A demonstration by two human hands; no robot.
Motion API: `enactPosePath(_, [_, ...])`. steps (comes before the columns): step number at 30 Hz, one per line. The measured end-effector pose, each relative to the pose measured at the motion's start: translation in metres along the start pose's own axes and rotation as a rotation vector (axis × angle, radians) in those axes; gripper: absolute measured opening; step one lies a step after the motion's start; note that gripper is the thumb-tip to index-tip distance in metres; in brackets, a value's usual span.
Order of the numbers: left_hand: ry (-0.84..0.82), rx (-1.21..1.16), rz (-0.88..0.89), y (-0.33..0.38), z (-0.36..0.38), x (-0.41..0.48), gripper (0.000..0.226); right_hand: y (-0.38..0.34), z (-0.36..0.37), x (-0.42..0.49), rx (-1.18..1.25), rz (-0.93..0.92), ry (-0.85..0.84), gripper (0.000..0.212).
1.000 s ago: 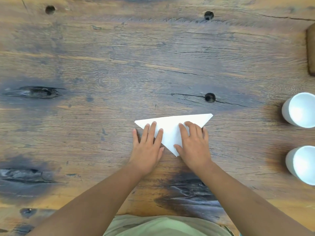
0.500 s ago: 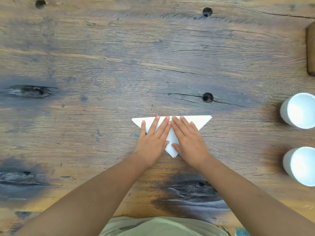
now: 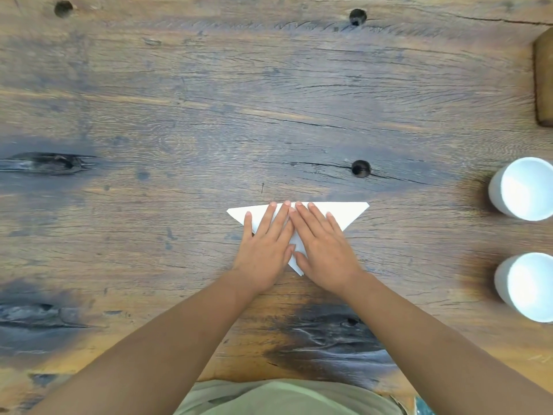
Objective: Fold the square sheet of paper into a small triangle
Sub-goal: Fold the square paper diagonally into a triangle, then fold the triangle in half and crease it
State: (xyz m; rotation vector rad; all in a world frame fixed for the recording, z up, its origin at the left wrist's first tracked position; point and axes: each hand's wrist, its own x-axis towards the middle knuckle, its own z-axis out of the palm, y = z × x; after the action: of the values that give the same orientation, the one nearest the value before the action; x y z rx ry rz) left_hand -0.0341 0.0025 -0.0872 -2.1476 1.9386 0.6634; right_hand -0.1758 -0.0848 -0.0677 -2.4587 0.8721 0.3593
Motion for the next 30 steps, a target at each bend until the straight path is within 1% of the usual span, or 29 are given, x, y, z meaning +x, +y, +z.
enactPosePath(7, [0.034,-0.032,0.009,-0.013,0.004,-0.009,0.063,0.008,0.003,-0.002,-0.011,0.028,0.005,0.077])
enactPosePath(17, [-0.017,-0.019,-0.06,-0.035,0.007,-0.024,0.066,0.036,-0.001,-0.015,-0.027,0.136,0.022,0.077])
enactPosePath(30, [0.022,-0.088,-0.159,-0.059,0.001,-0.048,0.063,0.069,-0.005,-0.032,-0.028,0.216,0.069,0.077])
